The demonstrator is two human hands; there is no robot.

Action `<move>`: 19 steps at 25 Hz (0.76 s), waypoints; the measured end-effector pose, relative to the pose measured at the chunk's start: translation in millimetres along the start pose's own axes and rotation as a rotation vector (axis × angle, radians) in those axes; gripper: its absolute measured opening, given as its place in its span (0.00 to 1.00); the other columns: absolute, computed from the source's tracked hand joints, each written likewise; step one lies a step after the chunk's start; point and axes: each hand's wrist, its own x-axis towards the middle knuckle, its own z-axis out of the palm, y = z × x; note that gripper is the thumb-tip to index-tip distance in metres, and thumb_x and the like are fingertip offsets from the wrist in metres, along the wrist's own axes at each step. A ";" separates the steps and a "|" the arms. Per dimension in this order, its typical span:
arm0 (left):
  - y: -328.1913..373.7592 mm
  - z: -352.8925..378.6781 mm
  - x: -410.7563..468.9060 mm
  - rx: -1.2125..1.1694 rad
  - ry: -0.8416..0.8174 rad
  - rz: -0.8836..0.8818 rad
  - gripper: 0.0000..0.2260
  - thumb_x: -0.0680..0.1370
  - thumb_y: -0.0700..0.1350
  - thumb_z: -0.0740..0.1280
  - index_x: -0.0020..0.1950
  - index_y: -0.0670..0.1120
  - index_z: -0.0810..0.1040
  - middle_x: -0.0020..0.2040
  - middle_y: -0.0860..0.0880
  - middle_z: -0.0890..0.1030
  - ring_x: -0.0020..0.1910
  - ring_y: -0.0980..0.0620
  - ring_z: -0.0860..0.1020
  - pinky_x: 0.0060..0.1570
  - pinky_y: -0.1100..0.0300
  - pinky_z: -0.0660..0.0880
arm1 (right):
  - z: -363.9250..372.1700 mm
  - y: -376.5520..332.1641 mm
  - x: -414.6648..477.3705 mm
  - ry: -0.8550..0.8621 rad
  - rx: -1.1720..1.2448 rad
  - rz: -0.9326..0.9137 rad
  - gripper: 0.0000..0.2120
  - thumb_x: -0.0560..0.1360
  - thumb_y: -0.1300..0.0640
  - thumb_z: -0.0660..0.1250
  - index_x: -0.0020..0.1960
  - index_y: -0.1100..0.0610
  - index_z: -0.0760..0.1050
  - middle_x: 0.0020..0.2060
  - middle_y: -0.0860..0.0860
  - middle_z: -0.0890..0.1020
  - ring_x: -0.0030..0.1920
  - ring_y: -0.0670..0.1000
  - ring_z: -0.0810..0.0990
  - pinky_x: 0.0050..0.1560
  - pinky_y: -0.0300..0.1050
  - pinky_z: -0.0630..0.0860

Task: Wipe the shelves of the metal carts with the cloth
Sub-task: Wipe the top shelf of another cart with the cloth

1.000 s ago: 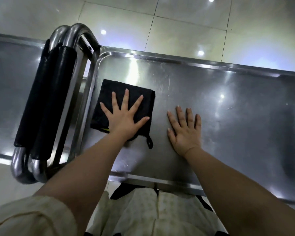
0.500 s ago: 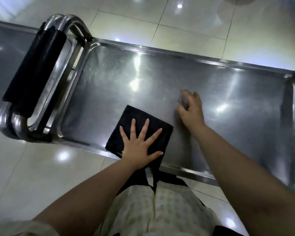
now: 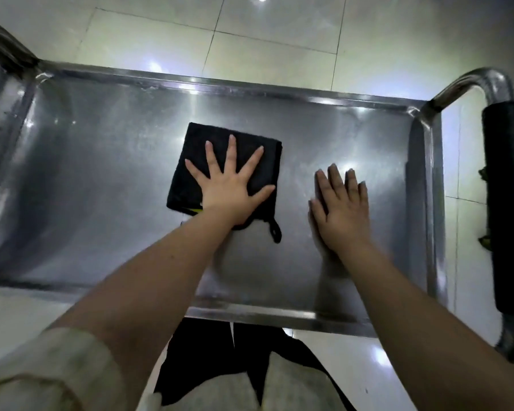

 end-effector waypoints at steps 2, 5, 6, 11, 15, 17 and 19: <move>12.6 -12.6 46.5 -0.003 0.002 -0.003 0.35 0.70 0.78 0.42 0.74 0.70 0.36 0.79 0.51 0.35 0.75 0.34 0.33 0.63 0.23 0.36 | 0.8 1.6 3.1 0.031 0.007 -0.002 0.30 0.78 0.40 0.45 0.79 0.47 0.52 0.79 0.49 0.52 0.79 0.56 0.45 0.76 0.54 0.39; 17.7 -29.0 90.2 0.039 -0.029 0.047 0.36 0.69 0.78 0.42 0.74 0.70 0.36 0.79 0.53 0.35 0.76 0.36 0.34 0.64 0.23 0.38 | 3.1 3.5 5.7 0.026 0.009 0.002 0.29 0.80 0.41 0.47 0.79 0.46 0.50 0.79 0.47 0.49 0.79 0.55 0.42 0.76 0.54 0.37; 18.0 -31.4 95.2 0.051 -0.035 0.050 0.36 0.69 0.78 0.42 0.74 0.69 0.36 0.79 0.53 0.35 0.76 0.36 0.34 0.65 0.24 0.38 | 3.6 4.3 7.0 0.022 0.012 0.004 0.29 0.80 0.41 0.47 0.80 0.45 0.48 0.79 0.47 0.48 0.78 0.54 0.41 0.75 0.54 0.36; 23.9 -5.0 15.3 -0.001 0.004 0.144 0.36 0.71 0.77 0.44 0.76 0.68 0.39 0.80 0.52 0.38 0.76 0.35 0.36 0.65 0.24 0.40 | 6.1 3.3 9.7 0.034 0.062 -0.002 0.30 0.80 0.42 0.50 0.80 0.47 0.48 0.79 0.47 0.48 0.78 0.54 0.41 0.75 0.53 0.33; 45.2 43.3 -128.4 0.027 0.025 0.313 0.36 0.73 0.74 0.51 0.78 0.64 0.51 0.81 0.46 0.48 0.76 0.31 0.43 0.63 0.21 0.45 | -2.8 4.4 6.3 0.080 0.280 0.004 0.31 0.79 0.50 0.58 0.79 0.54 0.52 0.78 0.51 0.58 0.78 0.54 0.47 0.76 0.51 0.37; 61.1 55.4 -157.6 0.065 -0.023 0.342 0.36 0.73 0.74 0.52 0.78 0.63 0.52 0.80 0.45 0.49 0.76 0.30 0.43 0.63 0.21 0.43 | -9.9 6.3 4.6 0.134 0.470 0.037 0.27 0.78 0.59 0.60 0.76 0.56 0.61 0.75 0.55 0.65 0.78 0.55 0.52 0.77 0.49 0.41; 71.9 51.5 -160.9 0.047 -0.040 0.328 0.34 0.75 0.74 0.48 0.78 0.64 0.49 0.81 0.46 0.46 0.76 0.31 0.39 0.64 0.22 0.38 | -14.3 11.5 1.1 0.138 0.616 0.049 0.23 0.78 0.63 0.59 0.72 0.57 0.68 0.73 0.55 0.68 0.77 0.56 0.56 0.76 0.47 0.43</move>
